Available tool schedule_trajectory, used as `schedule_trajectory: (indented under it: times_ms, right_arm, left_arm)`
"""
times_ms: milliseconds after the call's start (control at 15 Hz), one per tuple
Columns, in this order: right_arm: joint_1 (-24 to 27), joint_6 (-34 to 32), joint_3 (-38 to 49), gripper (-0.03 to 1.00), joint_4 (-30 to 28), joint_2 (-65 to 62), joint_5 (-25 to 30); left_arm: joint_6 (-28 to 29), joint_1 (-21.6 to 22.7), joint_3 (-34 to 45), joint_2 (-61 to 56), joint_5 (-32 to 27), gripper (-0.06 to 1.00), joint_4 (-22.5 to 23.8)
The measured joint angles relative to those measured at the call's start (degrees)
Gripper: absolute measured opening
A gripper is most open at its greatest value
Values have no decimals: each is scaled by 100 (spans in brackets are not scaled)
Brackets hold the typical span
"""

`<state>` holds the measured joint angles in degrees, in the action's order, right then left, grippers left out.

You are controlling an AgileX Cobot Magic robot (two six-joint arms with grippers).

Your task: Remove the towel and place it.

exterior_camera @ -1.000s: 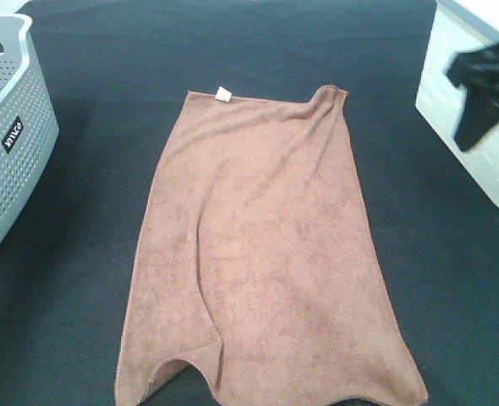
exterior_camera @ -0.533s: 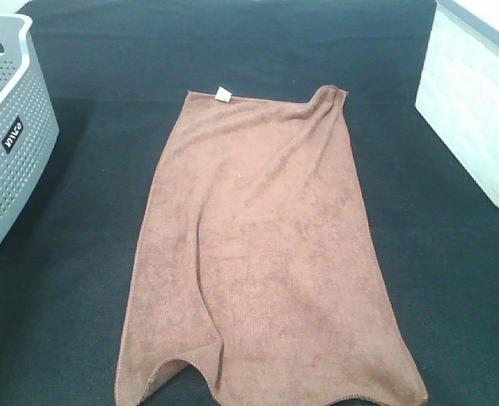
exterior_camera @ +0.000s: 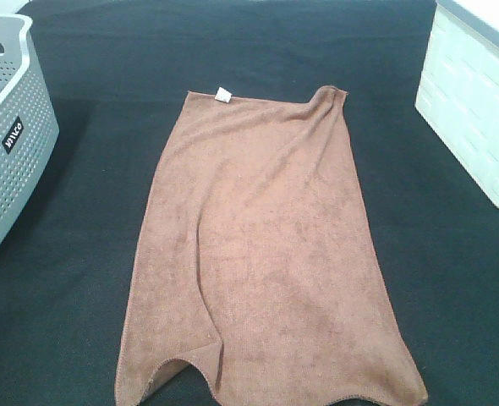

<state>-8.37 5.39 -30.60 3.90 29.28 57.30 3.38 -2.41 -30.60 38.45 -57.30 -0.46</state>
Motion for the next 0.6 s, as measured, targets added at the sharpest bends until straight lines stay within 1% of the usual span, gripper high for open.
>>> schedule_trajectory:
  times_ms: [133,267,333,600]
  right_arm:
    - [0,0,138,56,0,-350,275]
    - [0,6,155,56,0,-665,281]
    - [0,6,155,56,0,-934,281]
    - [0,6,172,56,0,-1587,286]
  left_arm:
    - [52,0,46,-590,-34,72,0]
    - [52,0,132,-1112,-149,72,0]
    - [52,0,143,-1547,-178,72,0]
    - [-57,0,143,-2636,-183,72,0]
